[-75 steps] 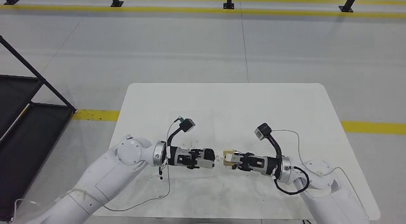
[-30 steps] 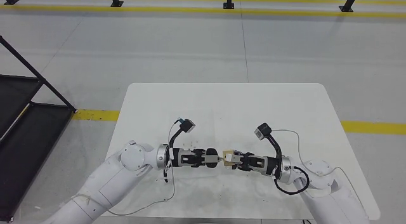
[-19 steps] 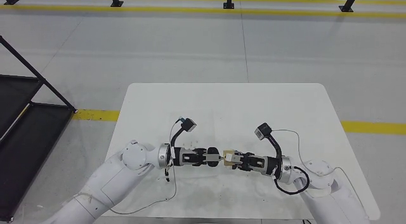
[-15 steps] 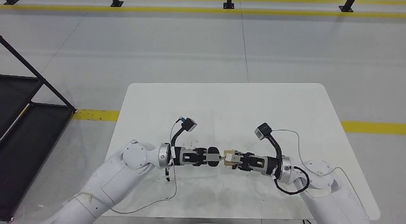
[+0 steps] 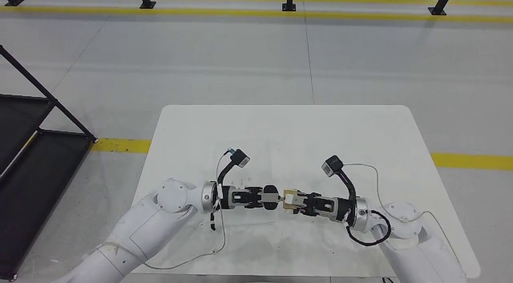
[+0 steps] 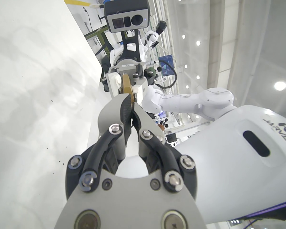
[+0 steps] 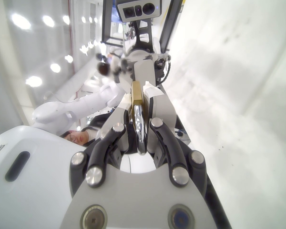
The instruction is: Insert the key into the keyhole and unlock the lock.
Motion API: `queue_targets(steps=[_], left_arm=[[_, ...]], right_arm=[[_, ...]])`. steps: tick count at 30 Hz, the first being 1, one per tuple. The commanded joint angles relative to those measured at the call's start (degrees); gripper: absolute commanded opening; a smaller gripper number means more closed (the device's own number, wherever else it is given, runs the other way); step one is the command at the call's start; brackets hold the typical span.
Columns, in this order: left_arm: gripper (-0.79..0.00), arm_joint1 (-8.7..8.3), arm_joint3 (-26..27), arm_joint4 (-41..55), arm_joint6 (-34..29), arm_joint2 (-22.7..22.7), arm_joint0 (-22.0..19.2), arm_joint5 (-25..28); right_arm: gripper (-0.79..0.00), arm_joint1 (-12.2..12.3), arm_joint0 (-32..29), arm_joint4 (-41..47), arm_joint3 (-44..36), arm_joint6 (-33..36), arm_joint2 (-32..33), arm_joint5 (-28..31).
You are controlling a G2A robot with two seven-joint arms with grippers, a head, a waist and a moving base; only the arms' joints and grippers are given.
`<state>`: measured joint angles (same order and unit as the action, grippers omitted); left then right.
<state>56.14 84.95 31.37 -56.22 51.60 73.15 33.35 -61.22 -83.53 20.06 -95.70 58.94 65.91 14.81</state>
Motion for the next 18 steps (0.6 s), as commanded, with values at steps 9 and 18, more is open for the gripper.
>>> queue_targets(steps=[9,18], left_arm=[[-0.785,0.42,-0.38,-1.04,-0.18,0.16,-0.08,0.09],[-0.785,0.89,-0.7,-1.24,-0.08,0.2,-0.22,0.59]], right_arm=[[-0.785,0.0,0.0,0.0,0.0,0.0,0.0,0.0],[-0.785,0.0,0.0,0.0,0.0,0.0,0.0,0.0]])
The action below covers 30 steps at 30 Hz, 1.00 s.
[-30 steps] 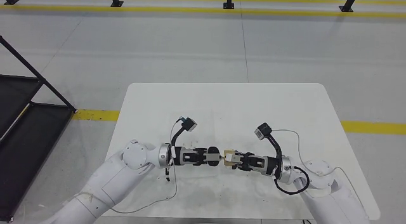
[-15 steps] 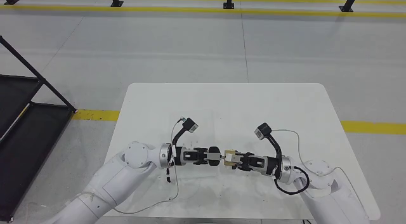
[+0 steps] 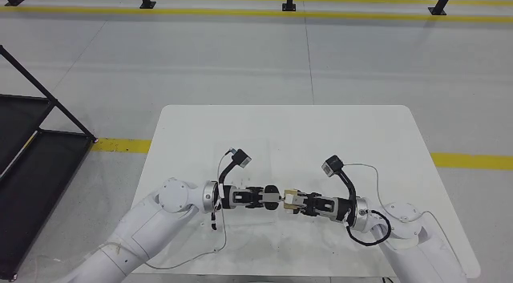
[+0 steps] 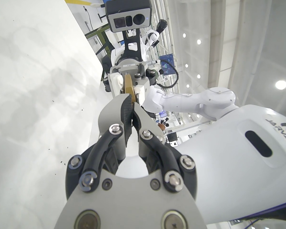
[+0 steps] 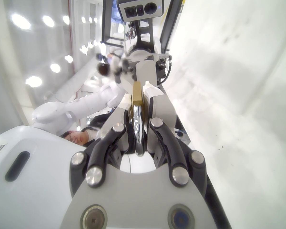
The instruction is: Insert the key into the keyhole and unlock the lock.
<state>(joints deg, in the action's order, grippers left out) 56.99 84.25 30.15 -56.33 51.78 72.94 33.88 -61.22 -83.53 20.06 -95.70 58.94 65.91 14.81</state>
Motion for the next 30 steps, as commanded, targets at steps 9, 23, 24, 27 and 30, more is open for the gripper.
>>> queue_targets(steps=[9,23,24,27,30], left_arm=[[-0.785,0.37,0.16,-1.77,-0.41,0.28,-0.12,2.48],[-0.785,0.03,3.35,-14.77,4.7,3.06,1.1,7.82],[-0.785,0.0,3.66,-15.87,5.1,3.23,1.17,8.11],[-0.785,-0.1,4.49,-19.59,6.37,3.78,1.47,8.3],[-0.785,-0.18,5.51,-23.02,8.09,4.36,1.93,8.88]], right_arm=[[-0.785,0.0,0.0,0.0,0.0,0.0,0.0,0.0],[-0.785,0.0,0.0,0.0,0.0,0.0,0.0,0.0],[-0.785,0.0,0.0,0.0,0.0,0.0,0.0,0.0],[-0.785,0.0,0.0,0.0,0.0,0.0,0.0,0.0],[-0.785,0.0,0.0,0.0,0.0,0.0,0.0,0.0]])
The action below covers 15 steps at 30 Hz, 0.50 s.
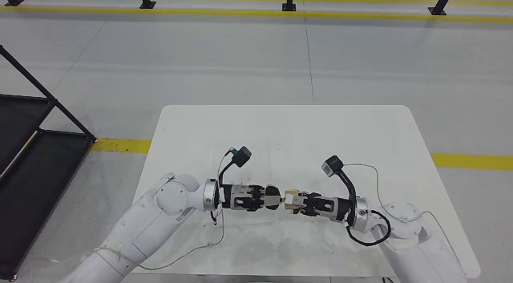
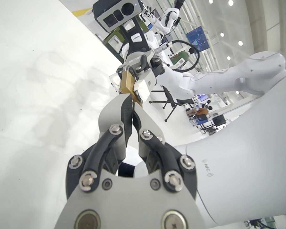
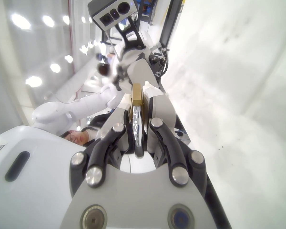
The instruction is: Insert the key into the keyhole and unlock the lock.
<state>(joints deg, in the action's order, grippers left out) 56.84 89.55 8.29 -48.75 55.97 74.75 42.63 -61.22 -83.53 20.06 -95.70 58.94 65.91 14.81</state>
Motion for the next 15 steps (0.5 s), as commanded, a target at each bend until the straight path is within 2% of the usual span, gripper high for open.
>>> queue_targets(steps=[1,15], left_arm=[[-0.785,-0.04,0.65,-2.22,0.99,0.26,0.31,0.35],[-0.785,-0.44,4.82,-16.46,9.5,3.33,2.9,3.89]], right_arm=[[-0.785,0.0,0.0,0.0,0.0,0.0,0.0,0.0],[-0.785,0.0,0.0,0.0,0.0,0.0,0.0,0.0]])
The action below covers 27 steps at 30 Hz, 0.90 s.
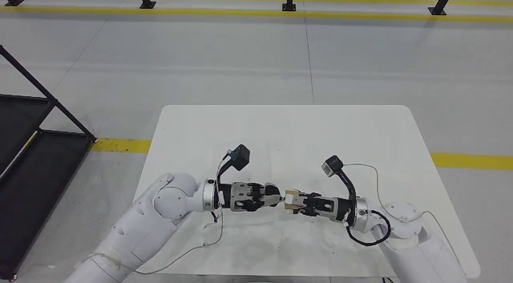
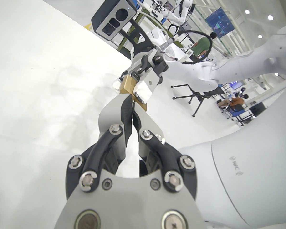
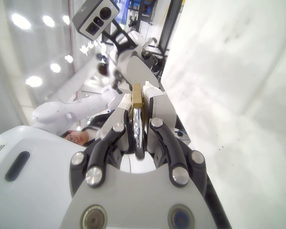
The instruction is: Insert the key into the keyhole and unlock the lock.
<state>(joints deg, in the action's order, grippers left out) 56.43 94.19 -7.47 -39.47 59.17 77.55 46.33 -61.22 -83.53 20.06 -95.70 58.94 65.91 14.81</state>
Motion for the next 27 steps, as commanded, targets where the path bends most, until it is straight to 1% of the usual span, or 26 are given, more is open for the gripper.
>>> queue_targets(steps=[1,6,11,16,19,27], left_arm=[[-0.785,-0.06,0.34,-1.16,0.6,0.21,0.29,0.33],[-0.785,-0.17,1.14,-3.09,1.44,0.46,0.61,1.38],[-0.785,-0.26,2.43,-7.71,3.19,0.96,1.01,2.08],[-0.785,-0.31,3.97,-13.34,5.32,1.45,1.65,1.92],[-0.785,-0.34,5.24,-18.59,6.39,1.8,1.88,1.52],[-0.785,-0.3,8.21,-29.46,13.11,2.95,3.48,0.92]], right_arm=[[-0.785,0.0,0.0,0.0,0.0,0.0,0.0,0.0],[-0.785,0.0,0.0,0.0,0.0,0.0,0.0,0.0],[-0.785,0.0,0.0,0.0,0.0,0.0,0.0,0.0],[-0.785,0.0,0.0,0.0,0.0,0.0,0.0,0.0],[-0.785,0.0,0.0,0.0,0.0,0.0,0.0,0.0],[-0.785,0.0,0.0,0.0,0.0,0.0,0.0,0.0]])
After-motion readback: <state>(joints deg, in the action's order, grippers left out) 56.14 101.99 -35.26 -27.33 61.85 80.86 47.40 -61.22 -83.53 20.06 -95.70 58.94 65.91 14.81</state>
